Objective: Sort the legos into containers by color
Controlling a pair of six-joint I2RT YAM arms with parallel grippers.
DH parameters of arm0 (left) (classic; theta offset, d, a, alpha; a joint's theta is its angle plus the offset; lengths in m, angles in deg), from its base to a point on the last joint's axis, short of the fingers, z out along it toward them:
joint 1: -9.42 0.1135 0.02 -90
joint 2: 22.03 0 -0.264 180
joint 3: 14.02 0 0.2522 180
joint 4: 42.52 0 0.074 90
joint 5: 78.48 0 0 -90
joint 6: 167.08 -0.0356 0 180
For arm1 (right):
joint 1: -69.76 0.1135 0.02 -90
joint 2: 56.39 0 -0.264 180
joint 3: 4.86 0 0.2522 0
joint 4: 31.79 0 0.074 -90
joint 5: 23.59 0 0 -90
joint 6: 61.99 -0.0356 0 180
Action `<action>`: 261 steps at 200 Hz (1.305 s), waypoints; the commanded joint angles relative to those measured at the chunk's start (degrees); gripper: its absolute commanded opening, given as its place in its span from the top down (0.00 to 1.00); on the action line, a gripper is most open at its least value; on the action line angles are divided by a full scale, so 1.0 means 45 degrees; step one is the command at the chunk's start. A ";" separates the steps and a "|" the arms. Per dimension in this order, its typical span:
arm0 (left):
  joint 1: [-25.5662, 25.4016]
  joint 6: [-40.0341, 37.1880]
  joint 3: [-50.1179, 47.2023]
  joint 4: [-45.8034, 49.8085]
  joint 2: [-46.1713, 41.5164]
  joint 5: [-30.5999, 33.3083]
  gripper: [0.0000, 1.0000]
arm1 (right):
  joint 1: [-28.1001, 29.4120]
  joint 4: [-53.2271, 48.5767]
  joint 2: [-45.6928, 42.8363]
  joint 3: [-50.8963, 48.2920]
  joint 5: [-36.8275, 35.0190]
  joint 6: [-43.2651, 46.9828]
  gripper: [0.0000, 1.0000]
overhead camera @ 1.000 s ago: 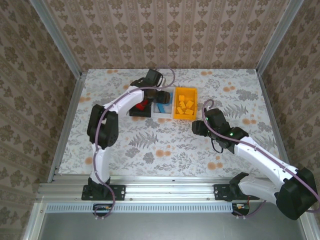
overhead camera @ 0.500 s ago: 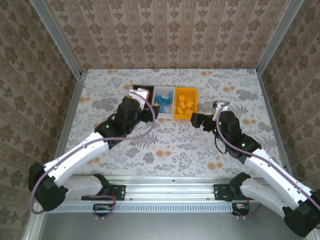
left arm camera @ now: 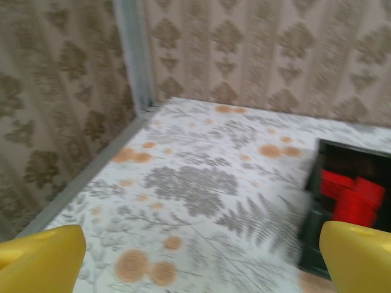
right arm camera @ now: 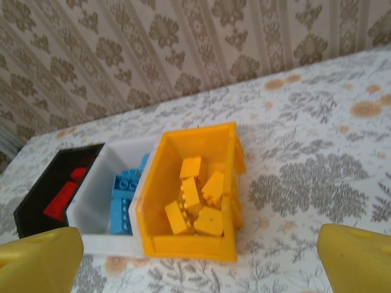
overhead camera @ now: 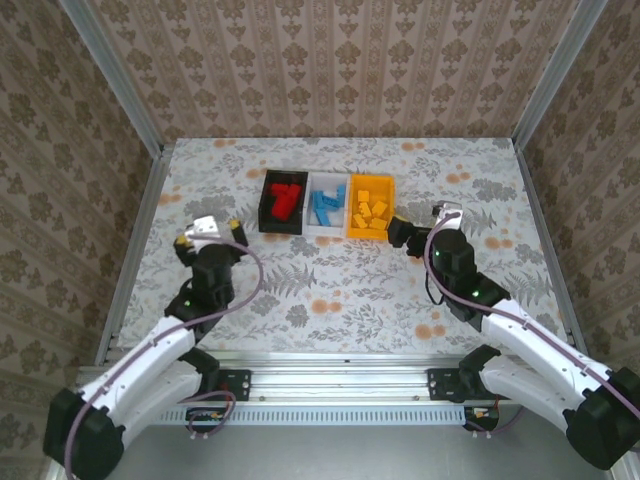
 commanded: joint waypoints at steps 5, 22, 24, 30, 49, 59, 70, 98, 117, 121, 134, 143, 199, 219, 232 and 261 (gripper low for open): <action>0.1846 -0.1002 -0.1568 -0.3270 -0.0433 -0.0555 0.00 | -0.0166 0.2444 0.0108 -0.0883 -0.0957 0.1268 0.00; 0.2969 -0.1367 -0.1948 -0.3671 0.0187 -0.1457 0.00 | -0.0342 0.3467 0.0285 -0.1317 -0.0927 0.2085 0.00; 0.3074 -0.1433 -0.1970 -0.3749 0.0268 -0.1637 0.00 | -0.0362 0.3526 0.0311 -0.1340 -0.0920 0.2183 0.00; 0.3322 -0.1688 -0.2065 -0.4088 0.0573 -0.2127 0.00 | -0.0404 0.3662 0.0388 -0.1356 -0.0918 0.2442 0.00; 0.3734 -0.2836 -0.2489 -0.6367 0.2031 -0.2558 0.00 | -0.0558 0.4059 0.0724 -0.1494 -0.0823 0.3304 0.00; 0.4122 -0.3240 -0.2556 -0.7669 0.3177 -0.2953 0.00 | -0.0701 0.4622 0.0931 -0.1730 -0.0825 0.3639 0.00; 0.4416 -0.3958 -0.2360 -0.8433 0.4434 -0.3765 0.00 | -0.0861 0.5318 0.1207 -0.1990 -0.0719 0.4029 0.00; 0.4846 -0.3681 -0.1476 -0.8477 0.6884 -0.4496 0.00 | -0.1411 0.6364 0.1800 -0.2459 -0.0591 0.5478 0.00; 0.5189 -0.3022 -0.1501 -1.0047 0.8404 -0.4563 0.00 | -0.2136 0.7107 0.2137 -0.2928 -0.0481 0.5641 0.00; 0.5274 -0.3092 -0.1479 -1.0522 0.8758 -0.4739 0.00 | -0.2301 0.7179 0.2237 -0.2993 -0.0418 0.5659 0.00; 0.5235 -0.3286 -0.1162 -0.9692 0.8715 -0.5413 0.00 | -0.2882 0.7399 0.2621 -0.3133 -0.0210 0.5682 0.00; 0.5280 -0.3246 -0.0964 -0.9473 0.8821 -0.5495 0.00 | -0.3229 0.7582 0.2982 -0.3178 -0.0061 0.5660 0.00; 0.5857 -0.3322 0.0162 -0.8336 0.9943 -0.7444 0.00 | -0.4385 0.9138 0.5103 -0.3302 0.0708 0.6125 0.00; 0.5857 -0.3306 0.0155 -0.8287 0.9925 -0.7446 0.00 | -0.4601 1.0619 0.6342 -0.3388 0.1457 0.6462 0.00; 0.5857 -0.3306 0.0165 -0.8293 0.9940 -0.7449 0.00 | -0.4724 1.1495 0.7776 -0.3030 0.1794 0.6646 0.00; 0.5857 -0.3317 0.0164 -0.8241 0.9911 -0.7447 0.00 | -0.6039 0.9824 0.8477 -0.1950 0.3015 0.5331 0.00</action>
